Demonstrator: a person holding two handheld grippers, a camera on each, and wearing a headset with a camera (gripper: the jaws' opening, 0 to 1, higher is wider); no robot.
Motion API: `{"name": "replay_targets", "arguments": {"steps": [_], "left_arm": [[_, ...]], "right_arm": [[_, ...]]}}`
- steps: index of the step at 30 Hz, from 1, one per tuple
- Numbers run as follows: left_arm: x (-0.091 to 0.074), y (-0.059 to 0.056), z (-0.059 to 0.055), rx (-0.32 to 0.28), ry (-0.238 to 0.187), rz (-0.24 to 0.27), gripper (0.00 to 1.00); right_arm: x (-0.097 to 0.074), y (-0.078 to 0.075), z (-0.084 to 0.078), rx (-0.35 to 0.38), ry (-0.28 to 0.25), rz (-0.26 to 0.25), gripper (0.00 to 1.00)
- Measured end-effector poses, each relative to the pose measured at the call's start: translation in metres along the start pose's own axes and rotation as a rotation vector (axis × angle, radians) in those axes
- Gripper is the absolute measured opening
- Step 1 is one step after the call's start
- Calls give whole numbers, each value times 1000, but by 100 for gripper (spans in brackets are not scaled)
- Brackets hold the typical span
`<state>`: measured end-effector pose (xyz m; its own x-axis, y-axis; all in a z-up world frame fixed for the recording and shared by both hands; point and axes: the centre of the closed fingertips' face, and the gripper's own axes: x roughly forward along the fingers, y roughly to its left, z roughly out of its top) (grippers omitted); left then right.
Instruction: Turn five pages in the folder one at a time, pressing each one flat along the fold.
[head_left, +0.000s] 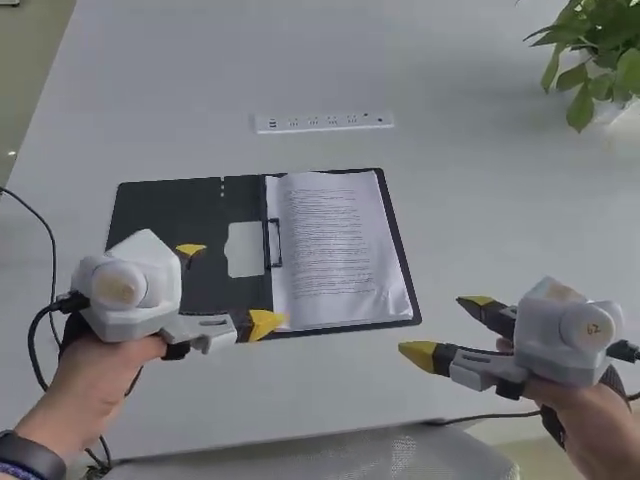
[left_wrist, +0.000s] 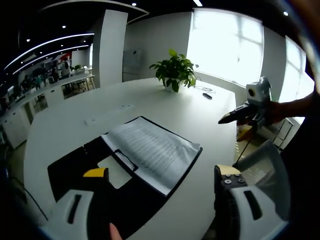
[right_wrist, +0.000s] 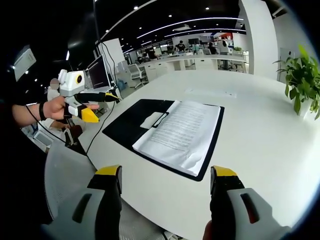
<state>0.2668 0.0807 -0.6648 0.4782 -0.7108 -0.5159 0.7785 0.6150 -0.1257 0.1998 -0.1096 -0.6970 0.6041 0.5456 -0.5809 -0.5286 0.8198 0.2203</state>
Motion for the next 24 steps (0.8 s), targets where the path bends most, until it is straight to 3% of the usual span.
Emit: {"name": "replay_targets", "arguments": {"steps": [6, 12, 18, 20, 24], "left_arm": [[31, -17, 10, 52, 16, -68, 84], [67, -33, 17, 34, 7, -115, 83], [108, -49, 10, 54, 32, -150, 81], [122, -53, 3, 69, 51, -163, 80], [141, -60, -3, 73, 71, -177, 79]], "right_arm": [[-2, -3, -3, 8, -1, -2, 71], [-4, -5, -9, 11, 8, 0, 70], [-4, -8, -10, 37, -1, 0, 69], [-3, -8, -11, 36, 3, 4, 69], [-2, -10, -11, 39, 4, 6, 69]]}}
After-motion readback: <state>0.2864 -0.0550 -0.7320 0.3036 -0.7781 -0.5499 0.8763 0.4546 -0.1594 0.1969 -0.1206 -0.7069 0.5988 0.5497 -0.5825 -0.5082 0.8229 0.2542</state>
